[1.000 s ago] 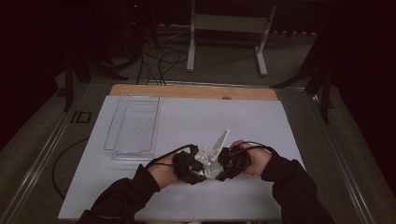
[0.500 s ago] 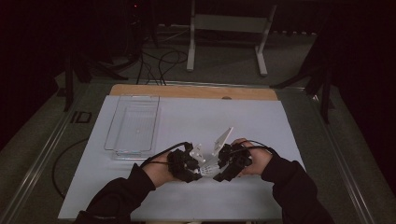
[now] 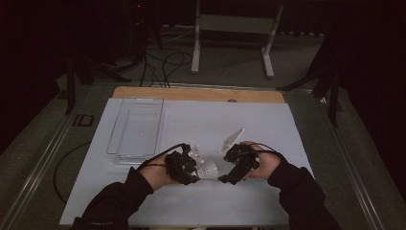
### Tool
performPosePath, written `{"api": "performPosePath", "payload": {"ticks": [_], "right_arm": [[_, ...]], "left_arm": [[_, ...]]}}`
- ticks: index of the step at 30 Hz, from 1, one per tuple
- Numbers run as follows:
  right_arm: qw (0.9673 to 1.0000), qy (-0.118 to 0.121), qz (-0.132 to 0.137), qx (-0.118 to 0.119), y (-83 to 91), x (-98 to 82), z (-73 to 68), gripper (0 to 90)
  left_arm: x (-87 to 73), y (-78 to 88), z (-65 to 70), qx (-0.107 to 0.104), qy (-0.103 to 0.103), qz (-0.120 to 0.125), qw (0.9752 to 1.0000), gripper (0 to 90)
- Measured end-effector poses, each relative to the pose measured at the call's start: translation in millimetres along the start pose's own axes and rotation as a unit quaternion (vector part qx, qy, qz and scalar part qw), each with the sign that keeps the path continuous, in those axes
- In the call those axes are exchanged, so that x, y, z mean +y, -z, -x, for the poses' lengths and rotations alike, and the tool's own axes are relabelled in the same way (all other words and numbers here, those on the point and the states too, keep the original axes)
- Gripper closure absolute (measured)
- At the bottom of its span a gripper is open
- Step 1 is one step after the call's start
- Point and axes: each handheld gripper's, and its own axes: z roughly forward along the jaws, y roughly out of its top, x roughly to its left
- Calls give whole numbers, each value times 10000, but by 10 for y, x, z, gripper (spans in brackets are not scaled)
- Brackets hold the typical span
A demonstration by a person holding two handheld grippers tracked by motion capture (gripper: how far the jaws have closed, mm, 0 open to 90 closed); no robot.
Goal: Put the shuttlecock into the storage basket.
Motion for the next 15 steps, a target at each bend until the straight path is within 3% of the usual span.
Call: {"api": "performPosePath", "payload": {"ticks": [6, 7, 11, 15], "right_arm": [[9998, -40, 181, 16, 23, -59, 27, 157], [9996, -14, 235, 134, 35, -81, 26, 122], [9990, 67, 437, 103, 46, -137, 27, 122], [9988, 27, 471, 98, 37, -186, 45, 113]], "left_arm": [[-28, 45, -32, 0, 55, -64, 10000, 660], [-39, 62, -50, 28, 104, -64, 9999, 660], [-63, 105, -87, 86, 196, -48, 9998, 660], [-80, 138, -116, 109, 270, -33, 9996, 660]]}}
